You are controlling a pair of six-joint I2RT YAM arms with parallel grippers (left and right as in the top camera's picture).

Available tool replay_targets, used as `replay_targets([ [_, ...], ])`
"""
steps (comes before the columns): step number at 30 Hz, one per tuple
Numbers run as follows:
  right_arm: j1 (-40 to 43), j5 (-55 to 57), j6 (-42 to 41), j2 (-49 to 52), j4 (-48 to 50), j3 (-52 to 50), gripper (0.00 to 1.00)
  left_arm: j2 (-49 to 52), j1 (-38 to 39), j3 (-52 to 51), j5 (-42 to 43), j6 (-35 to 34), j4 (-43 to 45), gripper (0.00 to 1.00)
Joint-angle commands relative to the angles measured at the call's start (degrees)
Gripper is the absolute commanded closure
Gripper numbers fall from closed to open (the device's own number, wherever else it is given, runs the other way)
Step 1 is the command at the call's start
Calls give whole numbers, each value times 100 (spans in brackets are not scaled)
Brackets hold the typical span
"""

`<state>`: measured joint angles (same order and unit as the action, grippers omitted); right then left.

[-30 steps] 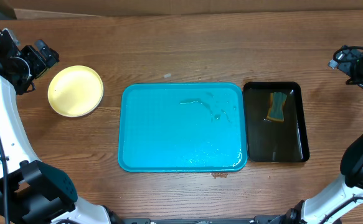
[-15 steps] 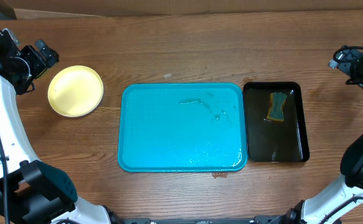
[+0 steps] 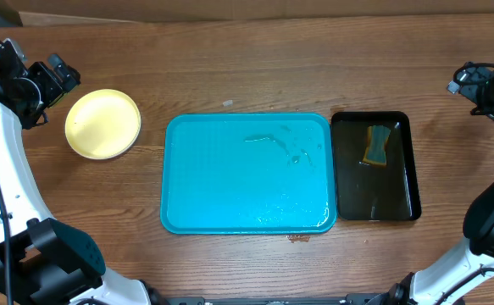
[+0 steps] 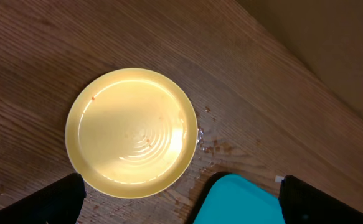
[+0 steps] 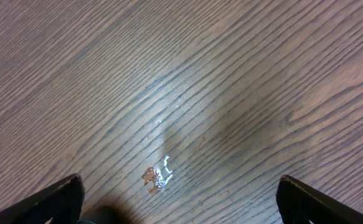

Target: Clean dirty plates on tray and stack at the side

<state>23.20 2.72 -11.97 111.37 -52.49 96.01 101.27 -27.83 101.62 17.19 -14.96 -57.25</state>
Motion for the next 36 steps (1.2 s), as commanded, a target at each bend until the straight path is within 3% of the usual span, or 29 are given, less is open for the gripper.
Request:
replay_targets([
  [1,-9,-44,-2,-105,37,103,0,52,11,46,24,83,11,0],
  [5,-9,-256,-35,-105,44,103,0,52,11,46,26,83,9,0],
  [9,-9,-2229,-173,-105,-463,103,0,52,13,46,26,83,11,0],
  [10,-9,-2667,-153,-105,-546,103,12,52,13,46,24,83,11,0],
  [12,-79,-3412,28,-105,-855,98,76,52,11,46,24,83,11,0],
  [13,-166,-3449,31,-105,-1073,92,93,52,11,46,24,83,9,1],
  [14,-278,-3366,33,-105,-1320,92,96,52,11,46,24,83,11,0],
  [22,-1508,-2070,-70,-105,-2000,-286,96,52,13,46,24,83,11,0],
  [29,-2474,-1163,-678,-105,-1425,-809,96,52,13,46,24,83,11,0],
  [36,-3067,-979,-787,-105,-562,-1370,96,52,13,46,24,83,11,0],
])
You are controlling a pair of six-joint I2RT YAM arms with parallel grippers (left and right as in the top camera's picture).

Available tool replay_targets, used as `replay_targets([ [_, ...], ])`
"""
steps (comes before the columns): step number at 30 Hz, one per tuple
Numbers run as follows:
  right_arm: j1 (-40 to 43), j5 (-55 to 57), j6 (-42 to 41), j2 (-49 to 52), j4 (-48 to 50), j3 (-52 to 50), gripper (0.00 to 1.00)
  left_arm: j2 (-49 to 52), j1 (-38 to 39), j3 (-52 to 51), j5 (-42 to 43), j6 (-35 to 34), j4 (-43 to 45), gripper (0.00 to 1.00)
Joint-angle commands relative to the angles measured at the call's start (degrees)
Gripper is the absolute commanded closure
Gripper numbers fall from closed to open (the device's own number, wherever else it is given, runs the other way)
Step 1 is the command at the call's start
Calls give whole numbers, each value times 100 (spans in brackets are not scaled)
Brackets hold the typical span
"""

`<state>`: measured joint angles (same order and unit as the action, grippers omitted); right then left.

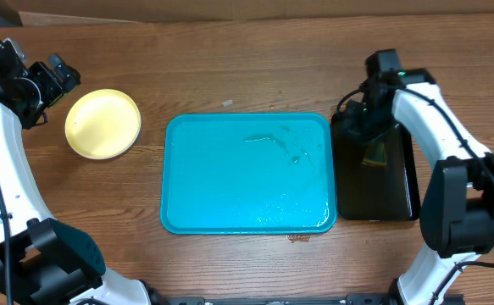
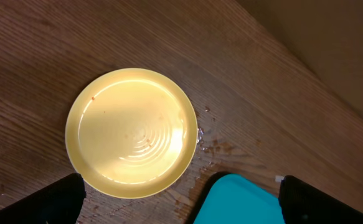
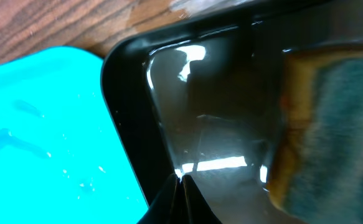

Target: Clean dirty plates on tray and stack at the side

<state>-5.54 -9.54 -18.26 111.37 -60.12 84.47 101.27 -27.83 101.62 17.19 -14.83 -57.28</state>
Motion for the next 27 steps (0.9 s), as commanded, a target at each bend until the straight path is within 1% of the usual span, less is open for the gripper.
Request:
replay_targets([
  [1,-289,249,-251,-105,356,-369,96,52,13,46,24,70,11,0],
  [8,-426,240,-286,-105,560,-723,96,52,13,46,24,70,13,0],
  [22,-411,-170,-249,-111,382,-671,96,52,13,46,24,70,13,0],
  [27,-382,-254,-83,-111,323,-662,96,52,13,46,24,70,13,0],
])
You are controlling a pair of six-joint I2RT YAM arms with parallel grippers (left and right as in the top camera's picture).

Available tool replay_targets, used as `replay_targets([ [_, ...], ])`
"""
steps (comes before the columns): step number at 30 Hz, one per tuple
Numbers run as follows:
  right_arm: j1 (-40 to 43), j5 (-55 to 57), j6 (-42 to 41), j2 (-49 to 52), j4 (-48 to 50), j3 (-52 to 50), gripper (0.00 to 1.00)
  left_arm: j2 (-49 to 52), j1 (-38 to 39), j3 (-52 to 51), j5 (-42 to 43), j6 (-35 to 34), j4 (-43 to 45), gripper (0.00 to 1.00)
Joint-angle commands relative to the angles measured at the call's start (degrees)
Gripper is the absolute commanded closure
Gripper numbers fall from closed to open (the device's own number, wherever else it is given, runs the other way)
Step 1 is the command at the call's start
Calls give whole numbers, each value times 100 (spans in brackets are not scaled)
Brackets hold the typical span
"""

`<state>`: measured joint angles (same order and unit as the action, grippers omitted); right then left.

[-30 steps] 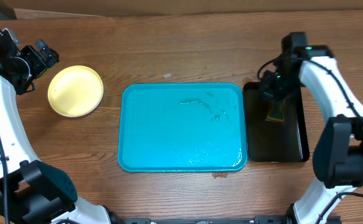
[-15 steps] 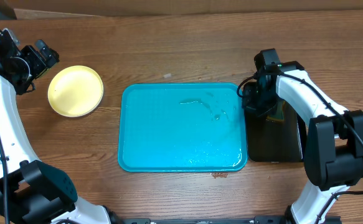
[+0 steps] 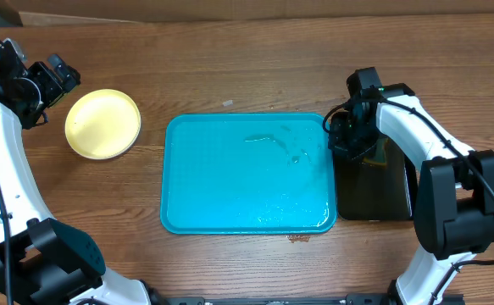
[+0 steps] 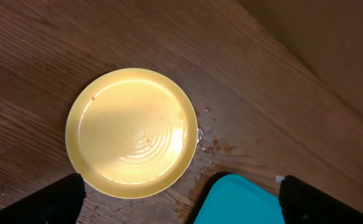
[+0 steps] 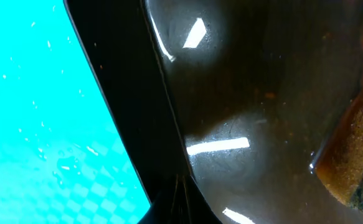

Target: Clean dirty plates on tray and stack at the side

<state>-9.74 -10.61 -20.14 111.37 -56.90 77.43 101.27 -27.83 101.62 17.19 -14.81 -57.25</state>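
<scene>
One yellow plate (image 3: 102,124) lies on the wood left of the blue tray (image 3: 247,203); its face (image 4: 131,132) shows wet rings and a few specks. Nothing stands on the blue tray but water streaks. My left gripper (image 3: 56,78) hangs open above the plate's far side, its fingers (image 4: 44,200) wide apart and empty. My right gripper (image 3: 346,141) is low over the left rim of the black water tray (image 3: 374,207). It is shut, with its fingertips (image 5: 181,200) pressed together at the tray's inner wall (image 5: 131,112). A yellow-green sponge (image 5: 355,168) lies in the water to its right.
Crumbs and droplets (image 4: 213,147) lie on the wood between the plate and the blue tray's corner (image 4: 243,202). A small stain (image 3: 299,238) sits at the blue tray's near edge. The black tray stands tight against the blue tray's right side.
My right gripper, still shut, has shifted from the black tray's far left corner a little left and nearer along its left rim. The left gripper and the plate have not moved.
At first my right gripper was open over bare wood at the table's far right. Then it was shut over the black tray's far left corner, beside the sponge. Now it is low at the left rim. The plate stayed left of the blue tray throughout.
</scene>
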Motion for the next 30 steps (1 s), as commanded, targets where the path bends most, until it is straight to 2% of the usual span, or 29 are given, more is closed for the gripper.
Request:
replay_targets([
  [1,76,-142,109,-111,-20,90,96,52,13,46,24,68,11,0],
  [6,334,-144,409,-122,-605,990,96,52,13,46,24,68,11,0],
  [8,428,-101,433,-122,-944,1495,92,52,13,46,24,68,11,0],
  [10,549,-101,511,-122,-1285,2072,73,52,11,46,24,68,11,0],
  [12,678,-98,522,-122,-1593,2669,8,52,13,46,24,68,11,0],
  [13,706,-96,522,-122,-1631,2771,0,52,13,46,24,68,11,0],
  [16,813,-101,516,-122,-1692,3101,0,52,11,46,24,68,11,0],
  [30,833,-101,518,-111,-1451,3091,0,52,11,46,24,68,11,0],
])
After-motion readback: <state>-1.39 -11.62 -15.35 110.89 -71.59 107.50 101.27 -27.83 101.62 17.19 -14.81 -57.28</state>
